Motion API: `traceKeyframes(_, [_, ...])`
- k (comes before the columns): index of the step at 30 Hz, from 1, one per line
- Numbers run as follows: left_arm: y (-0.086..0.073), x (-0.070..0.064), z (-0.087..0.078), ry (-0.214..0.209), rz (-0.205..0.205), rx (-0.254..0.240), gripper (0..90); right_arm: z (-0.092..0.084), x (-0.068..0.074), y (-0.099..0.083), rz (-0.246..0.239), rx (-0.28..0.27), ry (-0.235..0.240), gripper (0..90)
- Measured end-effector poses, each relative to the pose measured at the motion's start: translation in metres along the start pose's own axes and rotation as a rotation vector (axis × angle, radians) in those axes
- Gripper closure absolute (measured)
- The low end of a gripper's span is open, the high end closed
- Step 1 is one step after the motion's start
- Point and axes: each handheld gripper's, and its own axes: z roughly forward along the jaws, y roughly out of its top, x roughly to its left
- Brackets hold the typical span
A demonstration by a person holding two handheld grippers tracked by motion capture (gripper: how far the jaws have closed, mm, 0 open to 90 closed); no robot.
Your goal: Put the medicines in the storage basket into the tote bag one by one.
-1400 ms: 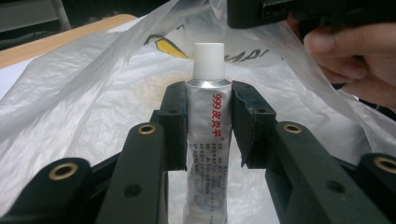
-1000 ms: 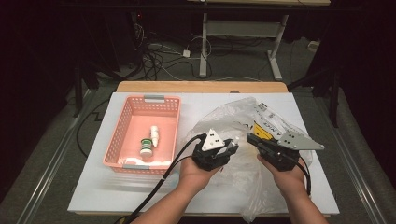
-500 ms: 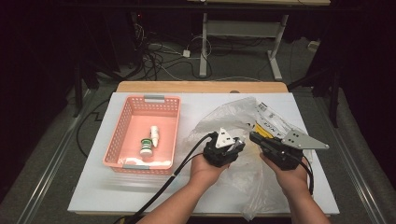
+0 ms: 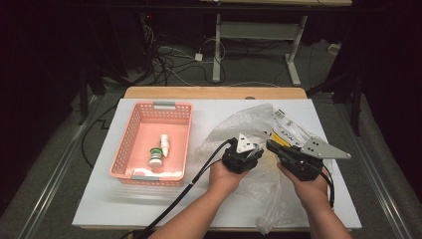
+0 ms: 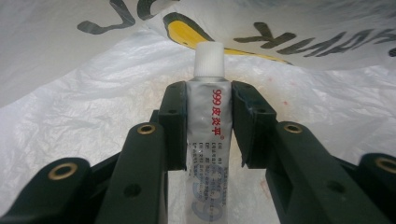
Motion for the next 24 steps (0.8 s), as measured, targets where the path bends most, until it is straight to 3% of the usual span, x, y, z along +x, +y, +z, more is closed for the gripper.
traceKeyframes(18, [-0.009, 0.006, 0.026, 0.006, -0.027, 0.022, 65.3, 0.0, -0.004, -0.002, 0.014, 0.001, -0.008, 90.0])
traceKeyframes(20, [-0.009, 0.006, 0.026, -0.005, -0.014, 0.028, 60.4, 0.0, -0.005, -0.003, 0.02, 0.001, -0.011, 90.0])
traceKeyframes(24, [-0.007, 0.007, 0.022, -0.015, -0.027, 0.041, 52.1, 0.0, -0.006, -0.004, 0.021, 0.004, -0.011, 90.0])
